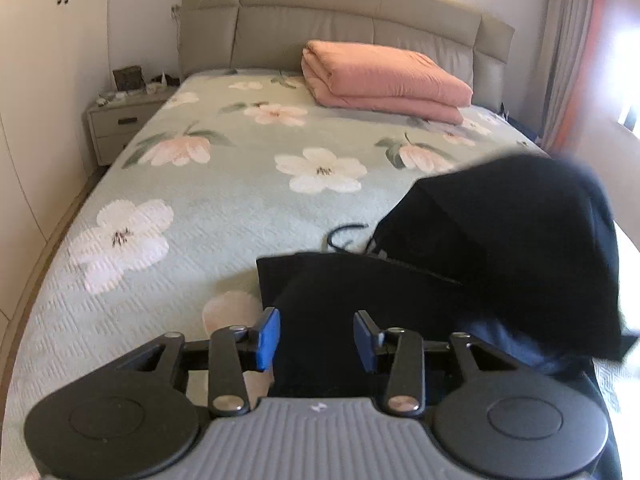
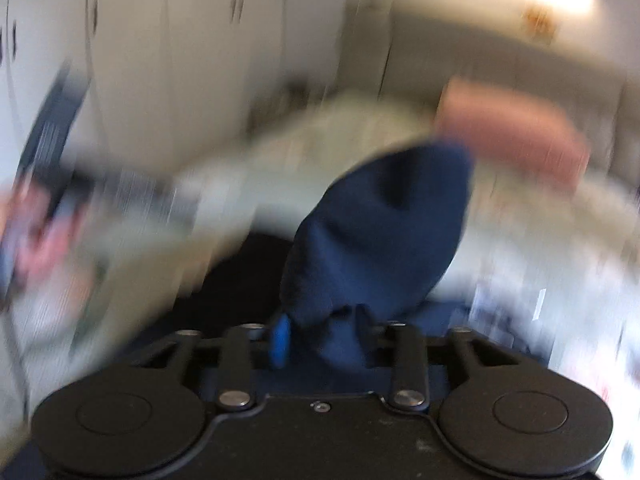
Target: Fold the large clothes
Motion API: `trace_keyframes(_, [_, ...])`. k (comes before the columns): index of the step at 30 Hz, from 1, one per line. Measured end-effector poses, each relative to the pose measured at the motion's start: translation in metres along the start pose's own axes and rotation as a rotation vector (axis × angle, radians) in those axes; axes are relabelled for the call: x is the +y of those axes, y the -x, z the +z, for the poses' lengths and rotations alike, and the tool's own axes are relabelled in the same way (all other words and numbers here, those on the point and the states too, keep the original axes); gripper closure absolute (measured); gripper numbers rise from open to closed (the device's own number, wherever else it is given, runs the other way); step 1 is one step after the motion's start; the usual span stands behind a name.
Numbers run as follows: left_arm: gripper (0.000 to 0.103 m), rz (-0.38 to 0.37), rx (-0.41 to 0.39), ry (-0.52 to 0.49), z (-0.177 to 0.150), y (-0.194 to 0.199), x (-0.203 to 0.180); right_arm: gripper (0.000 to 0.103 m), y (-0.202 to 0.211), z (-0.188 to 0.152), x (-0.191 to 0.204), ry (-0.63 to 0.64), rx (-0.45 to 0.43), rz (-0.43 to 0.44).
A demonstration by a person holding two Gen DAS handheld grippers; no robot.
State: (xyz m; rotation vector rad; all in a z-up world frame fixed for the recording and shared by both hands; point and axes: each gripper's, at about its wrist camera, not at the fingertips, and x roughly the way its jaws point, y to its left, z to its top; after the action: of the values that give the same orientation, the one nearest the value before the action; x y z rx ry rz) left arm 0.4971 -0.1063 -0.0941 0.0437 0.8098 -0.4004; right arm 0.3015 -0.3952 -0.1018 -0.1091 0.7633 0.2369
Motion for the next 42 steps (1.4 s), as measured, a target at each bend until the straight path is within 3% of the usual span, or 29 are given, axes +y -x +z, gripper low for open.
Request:
trace_keyframes(3, [0.054, -0.072, 0.067, 0.040, -0.009, -0.007, 0.004, 0.048, 0.000, -0.039, -0.001, -0.078, 0.158, -0.036])
trace_keyframes(7, [0.051, -0.211, 0.138, 0.113, -0.009, -0.026, -0.006, 0.029, 0.000, -0.044, -0.035, -0.325, 0.136, -0.096])
trace_keyframes(12, [0.044, -0.366, 0.228, 0.196, -0.003, -0.062, -0.035, 0.032, -0.028, -0.043, -0.078, -0.693, 0.044, -0.084])
trace_keyframes(13, [0.043, -0.391, 0.237, 0.214, -0.003, -0.068, -0.041, 0.035, -0.035, -0.044, -0.083, -0.725, 0.033, -0.085])
trace_keyframes(14, [0.043, -0.410, 0.248, 0.231, -0.003, -0.073, -0.044, 0.046, -0.040, -0.044, -0.085, -0.750, 0.021, -0.080])
trace_keyframes(16, [0.043, -0.436, 0.275, 0.272, -0.004, -0.085, -0.048, 0.054, -0.050, -0.038, -0.087, -0.760, 0.009, -0.066])
trace_keyframes(22, [0.041, -0.360, 0.310, 0.384, -0.009, -0.105, -0.025, 0.054, -0.066, -0.034, -0.079, -0.788, 0.043, -0.052])
trace_keyframes(23, [0.041, -0.362, 0.316, 0.389, -0.009, -0.108, -0.022, 0.042, -0.068, -0.035, -0.081, -0.806, 0.048, -0.058])
trace_keyframes(25, [0.041, -0.400, 0.320, 0.415, -0.008, -0.113, -0.016, 0.030, -0.074, -0.038, -0.090, -0.879, 0.074, -0.061])
trace_keyframes(29, [0.039, -0.382, 0.336, 0.479, -0.006, -0.130, -0.007, 0.030, -0.082, -0.048, -0.112, -1.065, 0.063, 0.030])
trace_keyframes(32, [0.036, -0.457, 0.402, 0.494, -0.010, -0.158, -0.010, 0.026, -0.097, -0.047, -0.116, -1.125, 0.122, 0.058])
trace_keyframes(33, [0.047, -0.483, 0.444, 0.510, -0.013, -0.171, -0.016, 0.026, -0.104, -0.048, -0.114, -1.128, 0.157, 0.068])
trace_keyframes(34, [0.081, -0.502, 0.474, 0.541, -0.017, -0.182, -0.023, 0.026, -0.111, -0.049, -0.111, -1.130, 0.193, 0.088])
trace_keyframes(35, [0.093, -0.511, 0.487, 0.562, -0.019, -0.187, -0.029, 0.026, -0.116, -0.051, -0.108, -1.139, 0.229, 0.105])
trace_keyframes(37, [0.092, -0.528, 0.422, 0.562, -0.011, -0.175, -0.036, 0.026, -0.113, -0.056, -0.106, -1.180, 0.227, 0.137])
trace_keyframes(40, [0.092, -0.690, 0.236, 0.556, 0.017, -0.122, -0.032, 0.022, -0.083, -0.065, -0.110, -1.202, 0.108, 0.150])
trace_keyframes(42, [0.092, -0.702, 0.149, 0.516, 0.029, -0.092, -0.025, 0.020, -0.071, -0.073, -0.112, -1.235, 0.059, 0.173])
